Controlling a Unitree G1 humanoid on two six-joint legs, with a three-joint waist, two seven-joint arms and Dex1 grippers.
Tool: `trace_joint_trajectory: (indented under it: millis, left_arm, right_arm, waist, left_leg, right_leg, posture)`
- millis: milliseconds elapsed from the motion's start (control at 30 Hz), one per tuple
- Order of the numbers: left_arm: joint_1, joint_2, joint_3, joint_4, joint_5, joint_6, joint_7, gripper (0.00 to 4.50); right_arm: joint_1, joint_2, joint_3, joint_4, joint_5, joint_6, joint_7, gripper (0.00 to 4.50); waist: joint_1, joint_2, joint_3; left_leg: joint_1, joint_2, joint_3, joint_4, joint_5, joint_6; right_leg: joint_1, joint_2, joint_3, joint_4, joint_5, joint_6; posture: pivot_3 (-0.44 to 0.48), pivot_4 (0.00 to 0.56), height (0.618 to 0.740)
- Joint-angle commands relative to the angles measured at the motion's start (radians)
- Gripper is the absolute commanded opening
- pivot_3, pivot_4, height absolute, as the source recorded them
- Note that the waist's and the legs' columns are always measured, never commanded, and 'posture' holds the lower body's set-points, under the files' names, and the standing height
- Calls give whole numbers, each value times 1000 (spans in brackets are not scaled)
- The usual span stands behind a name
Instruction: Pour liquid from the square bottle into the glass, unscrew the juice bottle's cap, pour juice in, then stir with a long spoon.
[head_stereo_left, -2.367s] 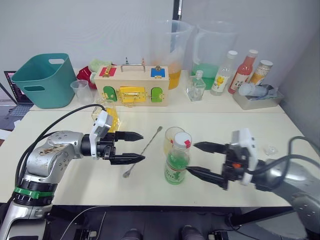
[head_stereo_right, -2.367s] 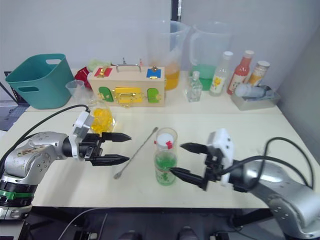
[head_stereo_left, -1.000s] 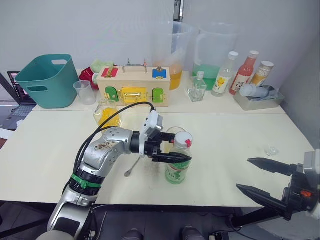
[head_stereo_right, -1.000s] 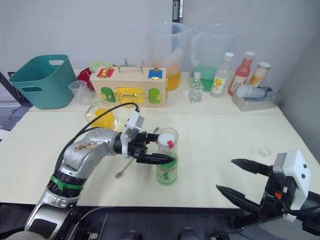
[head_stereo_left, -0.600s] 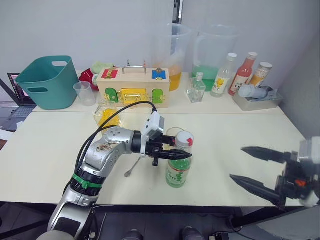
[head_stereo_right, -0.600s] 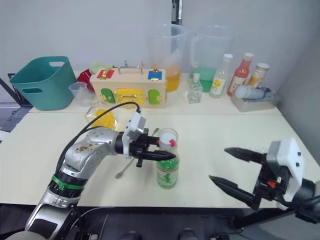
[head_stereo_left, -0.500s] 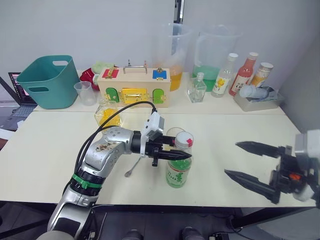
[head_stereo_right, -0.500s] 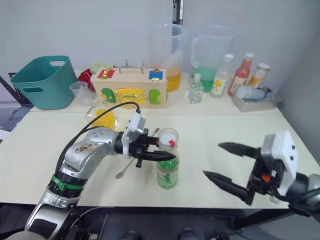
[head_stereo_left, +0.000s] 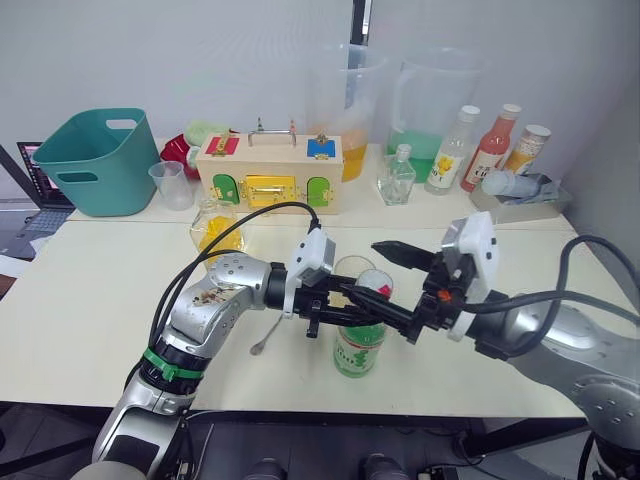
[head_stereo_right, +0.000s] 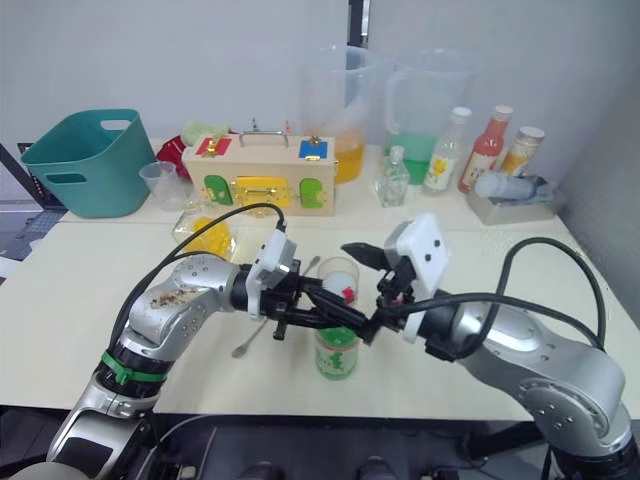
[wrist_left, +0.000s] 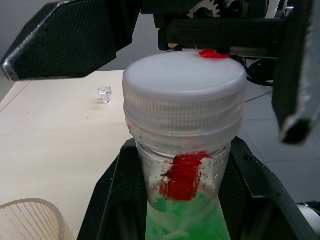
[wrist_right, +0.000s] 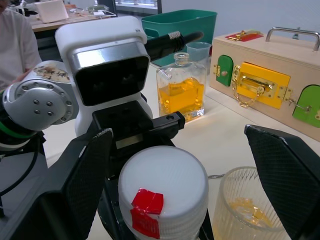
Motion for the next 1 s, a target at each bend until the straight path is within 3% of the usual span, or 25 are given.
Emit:
trace_joint_trajectory:
  millis: [33,233,367,700,867,1000]
  left_arm:
    - [4,15,-10,-20,19,5,9,1345]
    - [2,31,-12,-31,29,-7,7,1330]
    - [-5,54,8,-30,20,-6,-3,1310]
    - [-23,124,7,-9,21,-43,-87,1223]
    - [-11,134,8,-25,17,-46,-87,1221]
    - [-2,138,7,-35,14,-47,-82,1220]
  right_arm:
    - [-24,-11,3,-17,-13,13,-6,3666]
    - [-41,-11,14,-5,-10,-14,102,1770]
    - [-62,-35,11,29,-29,-46,271,1762]
    - [-297,-67,219,472,-287,-251,1053,1762]
    - [-424,-11,277,644,-378,-322,1230,1762]
    - [-452,13,276,678,-406,-316,1263,1762]
  waist:
    - [0,0,0]
    - [-1,0,0]
    - [-2,0,0]
    - [-23,0,0]
    - [-27,0,0]
    - [-25,0,0]
  left_leg:
    - [0,0,0,0,0,0]
    - [0,0,0,0,0,0]
    - [0,0,0,0,0,0]
    - [0,1,1,0,0,0]
    - [1,1,0,0,0,0]
    - [1,1,0,0,0,0]
  right_leg:
    - [0,0,0,0,0,0]
    - [0,0,0,0,0,0]
    - [0,0,0,0,0,0]
    - [0,1,0,0,0,0]
    - [-1,1,-1,1,0,0]
    - [-1,0,-1,2,0,0]
  posture:
    - [0,150,740]
    - [0,150,740]
    - [0,150,740]
    - [0,150,740]
    - [0,150,740]
    - [0,150,740]
